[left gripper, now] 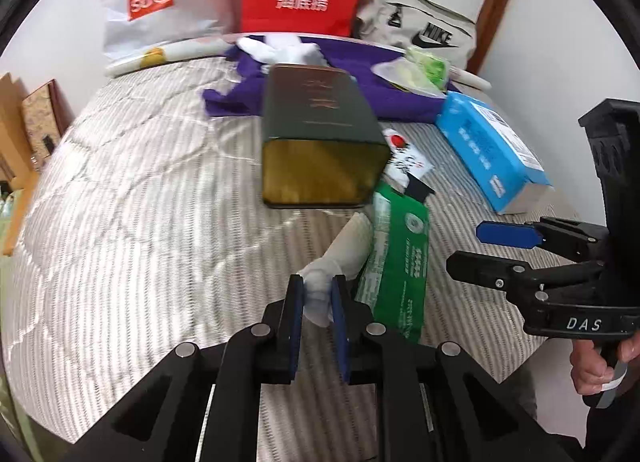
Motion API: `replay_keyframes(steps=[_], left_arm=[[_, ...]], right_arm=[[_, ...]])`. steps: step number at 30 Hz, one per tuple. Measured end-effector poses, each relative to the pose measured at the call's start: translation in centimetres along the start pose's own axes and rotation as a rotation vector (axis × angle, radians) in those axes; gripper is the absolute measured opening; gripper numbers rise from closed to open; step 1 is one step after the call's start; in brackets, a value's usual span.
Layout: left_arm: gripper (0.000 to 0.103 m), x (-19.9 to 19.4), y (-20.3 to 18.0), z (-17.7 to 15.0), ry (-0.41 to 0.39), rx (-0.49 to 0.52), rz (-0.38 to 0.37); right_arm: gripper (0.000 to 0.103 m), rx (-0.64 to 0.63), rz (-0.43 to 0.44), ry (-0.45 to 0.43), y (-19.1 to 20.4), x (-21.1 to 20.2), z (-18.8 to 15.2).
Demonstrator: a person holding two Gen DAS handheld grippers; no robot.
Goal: Organize soft objects
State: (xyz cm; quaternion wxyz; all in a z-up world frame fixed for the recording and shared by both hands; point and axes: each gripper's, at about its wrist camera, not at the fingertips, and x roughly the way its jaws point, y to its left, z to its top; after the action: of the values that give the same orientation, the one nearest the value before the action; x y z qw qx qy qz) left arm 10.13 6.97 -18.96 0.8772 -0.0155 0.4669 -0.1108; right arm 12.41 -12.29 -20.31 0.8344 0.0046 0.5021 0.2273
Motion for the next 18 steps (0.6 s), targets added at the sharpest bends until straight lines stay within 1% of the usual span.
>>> replay_keyframes(steps=[3, 5, 8, 10, 11, 12, 13, 14, 16, 17, 18], left_arm=[[0.015, 0.8, 0.7, -0.2, 0.028, -0.016, -0.028], [0.017, 0.9, 1.3, -0.4, 0.024, -0.037, -0.051], [0.017, 0.5, 2.2, -0.7, 0.021, -0.07, -0.082], [0.017, 0.4, 2.5, -0.9, 0.022, -0.069, -0.084], [0.017, 0.4, 2.5, -1.0, 0.024, -0.063, -0.084], [0.017, 0.4, 2.5, -1.0, 0.023, -0.06, -0.083], [0.017, 0.4, 2.5, -1.1, 0.022, -0.06, -0.084], [0.017, 0.4, 2.6, -1.1, 0.022, -0.061, -0.085], [0.017, 0.5, 2.6, -1.0, 0.023, -0.065, -0.088], [0.017, 0.6, 2.6, -1.0, 0.023, -0.067, -0.09], [0.017, 0.6, 2.5, -1.0, 0.023, -0.066, -0.09]], right_arm=[[0.063, 0.021, 0.029, 0.013, 0.9, 0.9, 0.5], [0.063, 0.017, 0.046, 0.013, 1.6, 1.4, 0.7], [0.063, 0.013, 0.009, 0.014, 2.4, 2.4, 1.1], [0.063, 0.017, -0.005, 0.003, 2.8, 3.0, 1.2], [0.056, 0.006, -0.021, -0.012, 3.1, 3.0, 1.2], [0.042, -0.01, -0.049, -0.023, 3.3, 3.0, 1.1], [0.035, -0.032, -0.09, -0.032, 3.5, 3.1, 1.0], [0.025, -0.05, -0.113, -0.04, 3.5, 3.0, 0.9], [0.013, -0.047, -0.091, -0.043, 2.6, 2.6, 0.7], [0.011, -0.034, -0.077, -0.036, 2.0, 2.5, 0.6], [0.0, -0.019, -0.049, -0.03, 1.4, 2.3, 0.5]])
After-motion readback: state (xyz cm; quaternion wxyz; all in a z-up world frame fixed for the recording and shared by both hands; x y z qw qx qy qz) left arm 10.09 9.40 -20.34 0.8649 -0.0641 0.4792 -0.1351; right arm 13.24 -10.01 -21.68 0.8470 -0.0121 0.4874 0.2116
